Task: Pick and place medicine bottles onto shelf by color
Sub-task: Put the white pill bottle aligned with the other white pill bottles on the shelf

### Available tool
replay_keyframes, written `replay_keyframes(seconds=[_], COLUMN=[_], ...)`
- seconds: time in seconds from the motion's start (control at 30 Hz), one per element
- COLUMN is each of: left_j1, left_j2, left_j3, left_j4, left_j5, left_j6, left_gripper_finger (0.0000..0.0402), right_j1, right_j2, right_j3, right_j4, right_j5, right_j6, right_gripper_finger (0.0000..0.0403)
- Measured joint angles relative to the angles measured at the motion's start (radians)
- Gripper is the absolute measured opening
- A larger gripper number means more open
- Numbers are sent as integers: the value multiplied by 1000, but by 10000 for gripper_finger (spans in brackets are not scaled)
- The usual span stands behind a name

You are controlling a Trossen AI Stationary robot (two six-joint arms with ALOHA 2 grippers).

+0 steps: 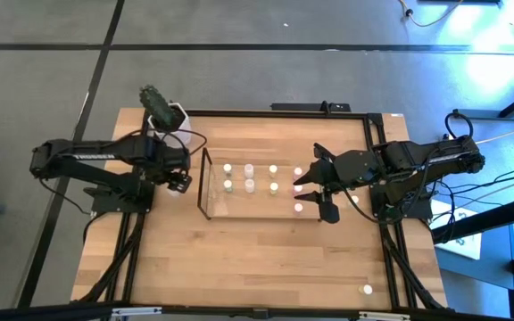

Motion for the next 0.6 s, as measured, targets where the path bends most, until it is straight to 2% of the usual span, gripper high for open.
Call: replay_keyframes(seconds=[0.17,0.6], left_j1=[0,0], left_j2=[0,0], left_j3=[-36,-75], left_j4=[15,29], left_j5=[-31,-32], left_j6=[-47,-54], left_gripper_finger=[191,191], right_j1=[0,0], right_j2=[0,0], right_j3=[0,0], right_j4=[-5,-12], right_j5=[0,0], right_j6=[-5,-4], right_gripper_finger=[178,178])
